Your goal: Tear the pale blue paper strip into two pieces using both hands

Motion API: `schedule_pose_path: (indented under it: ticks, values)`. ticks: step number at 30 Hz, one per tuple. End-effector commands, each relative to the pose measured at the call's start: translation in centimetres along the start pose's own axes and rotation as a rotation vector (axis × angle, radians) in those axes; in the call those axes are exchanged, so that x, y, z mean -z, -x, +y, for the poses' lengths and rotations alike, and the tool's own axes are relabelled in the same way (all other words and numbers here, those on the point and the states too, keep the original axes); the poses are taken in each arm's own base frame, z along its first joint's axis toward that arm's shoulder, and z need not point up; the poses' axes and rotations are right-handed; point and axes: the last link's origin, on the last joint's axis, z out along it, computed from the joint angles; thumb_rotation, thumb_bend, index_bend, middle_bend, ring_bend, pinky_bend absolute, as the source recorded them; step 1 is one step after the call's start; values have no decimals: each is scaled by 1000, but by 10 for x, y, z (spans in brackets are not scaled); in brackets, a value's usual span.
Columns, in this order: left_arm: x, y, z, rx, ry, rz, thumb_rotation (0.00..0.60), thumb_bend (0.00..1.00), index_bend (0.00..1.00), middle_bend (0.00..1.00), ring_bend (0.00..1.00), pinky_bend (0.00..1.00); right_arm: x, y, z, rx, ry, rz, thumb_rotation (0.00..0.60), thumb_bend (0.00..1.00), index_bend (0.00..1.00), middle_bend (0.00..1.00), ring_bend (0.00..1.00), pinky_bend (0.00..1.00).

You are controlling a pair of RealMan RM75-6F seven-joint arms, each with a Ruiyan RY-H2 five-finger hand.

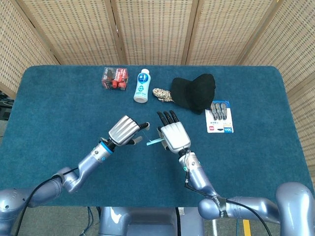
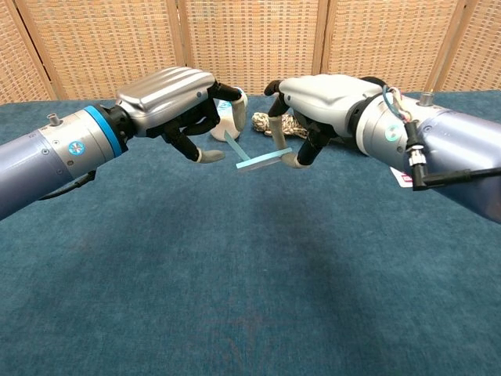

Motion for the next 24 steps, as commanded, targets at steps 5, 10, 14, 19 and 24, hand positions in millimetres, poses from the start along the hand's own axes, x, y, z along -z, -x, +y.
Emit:
schedule_pose_path:
  ticks: [5, 10, 14, 19, 24]
  values:
    - [-3, 2, 4, 21, 1, 4, 600, 320, 523, 922, 868, 862, 1, 0, 1, 6, 6, 0, 600, 566, 613, 53, 0, 0]
    - [-4, 0, 4, 27, 1, 13, 600, 344, 546, 922, 868, 862, 0, -1, 3, 4, 12, 1, 600, 566, 613, 53, 0, 0]
    - [-5, 0, 4, 31, 2, 16, 600, 350, 563, 922, 867, 862, 0, -2, 4, 2, 15, 0, 600, 569, 613, 53, 0, 0]
    - [-6, 0, 5, 32, -1, 20, 600, 363, 589, 922, 867, 862, 1, -1, 4, 5, 13, -1, 600, 569, 613, 53, 0, 0]
    - [-9, 2, 8, 36, -1, 25, 600, 393, 619, 922, 868, 862, 4, -3, 8, 0, 22, 8, 600, 569, 613, 53, 0, 0]
